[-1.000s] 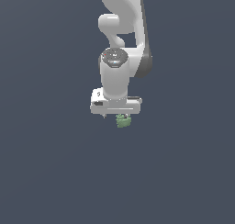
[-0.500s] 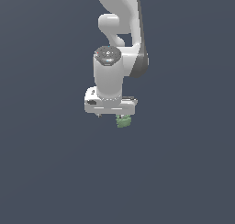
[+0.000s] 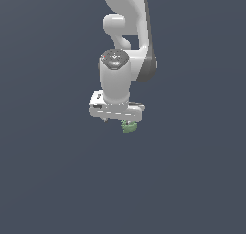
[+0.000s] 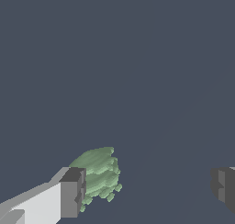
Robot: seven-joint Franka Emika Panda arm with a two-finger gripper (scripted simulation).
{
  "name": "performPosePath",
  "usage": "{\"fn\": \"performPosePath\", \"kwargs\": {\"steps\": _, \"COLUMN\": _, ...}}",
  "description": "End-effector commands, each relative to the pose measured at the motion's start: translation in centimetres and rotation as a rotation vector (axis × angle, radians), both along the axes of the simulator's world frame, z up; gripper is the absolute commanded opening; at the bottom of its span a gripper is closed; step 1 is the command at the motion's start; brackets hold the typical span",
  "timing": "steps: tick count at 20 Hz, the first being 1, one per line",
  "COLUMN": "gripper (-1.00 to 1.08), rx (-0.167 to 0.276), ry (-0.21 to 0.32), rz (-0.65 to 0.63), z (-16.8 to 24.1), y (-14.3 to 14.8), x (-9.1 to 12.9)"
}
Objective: Pick up the object and move it to a goal position.
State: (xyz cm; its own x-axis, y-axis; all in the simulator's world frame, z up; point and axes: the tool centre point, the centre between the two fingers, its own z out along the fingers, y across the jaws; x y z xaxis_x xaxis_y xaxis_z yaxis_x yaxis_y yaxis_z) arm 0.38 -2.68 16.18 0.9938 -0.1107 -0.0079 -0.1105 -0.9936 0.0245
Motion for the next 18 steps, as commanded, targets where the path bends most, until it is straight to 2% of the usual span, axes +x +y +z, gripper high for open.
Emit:
{"fn": "performPosePath", "kwargs": {"steps": 1, "gripper": 1.00, "rx": 0.001, "ry": -0.001, "rz": -0.034, "z": -0.2, "y": 0.2, "x": -0.1}}
{"fn": "performPosePath", "kwargs": {"steps": 18, "gripper": 1.00, "rx": 0.009, "ry": -0.009, "rz": -0.428, "z": -2.2, "y": 2.5, "x": -1.6}}
